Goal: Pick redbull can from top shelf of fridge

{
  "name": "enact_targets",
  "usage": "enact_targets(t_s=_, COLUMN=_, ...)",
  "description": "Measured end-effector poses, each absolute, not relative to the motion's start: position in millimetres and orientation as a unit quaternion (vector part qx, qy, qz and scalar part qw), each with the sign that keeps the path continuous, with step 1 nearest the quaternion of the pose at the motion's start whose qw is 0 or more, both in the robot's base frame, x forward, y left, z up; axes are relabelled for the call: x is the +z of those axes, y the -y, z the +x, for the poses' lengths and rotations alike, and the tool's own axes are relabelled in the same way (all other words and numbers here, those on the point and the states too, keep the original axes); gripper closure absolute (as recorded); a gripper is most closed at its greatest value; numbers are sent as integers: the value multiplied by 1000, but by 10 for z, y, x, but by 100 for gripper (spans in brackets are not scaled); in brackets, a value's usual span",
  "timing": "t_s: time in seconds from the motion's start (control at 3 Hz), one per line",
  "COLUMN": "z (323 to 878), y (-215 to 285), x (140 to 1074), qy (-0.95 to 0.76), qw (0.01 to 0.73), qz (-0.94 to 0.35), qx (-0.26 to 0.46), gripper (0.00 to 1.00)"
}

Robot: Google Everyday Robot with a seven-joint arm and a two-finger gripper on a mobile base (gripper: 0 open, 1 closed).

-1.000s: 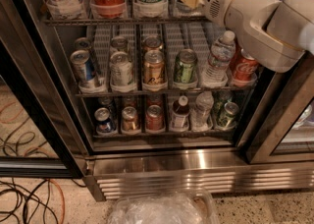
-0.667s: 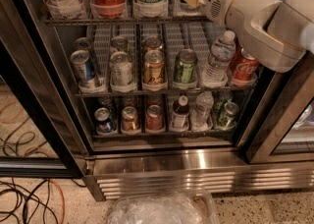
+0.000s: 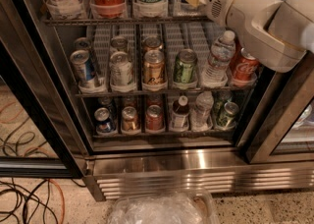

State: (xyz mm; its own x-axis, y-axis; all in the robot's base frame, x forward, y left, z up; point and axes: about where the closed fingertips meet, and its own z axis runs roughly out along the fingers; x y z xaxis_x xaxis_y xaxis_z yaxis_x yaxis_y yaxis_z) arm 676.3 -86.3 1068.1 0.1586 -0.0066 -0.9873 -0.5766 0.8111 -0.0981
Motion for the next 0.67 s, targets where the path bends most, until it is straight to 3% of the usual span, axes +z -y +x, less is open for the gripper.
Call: enact_targets(t_s=0.67, z=6678, y=753, x=10666, qy=-614, qw=719, qz=-254, qx=202, gripper=100)
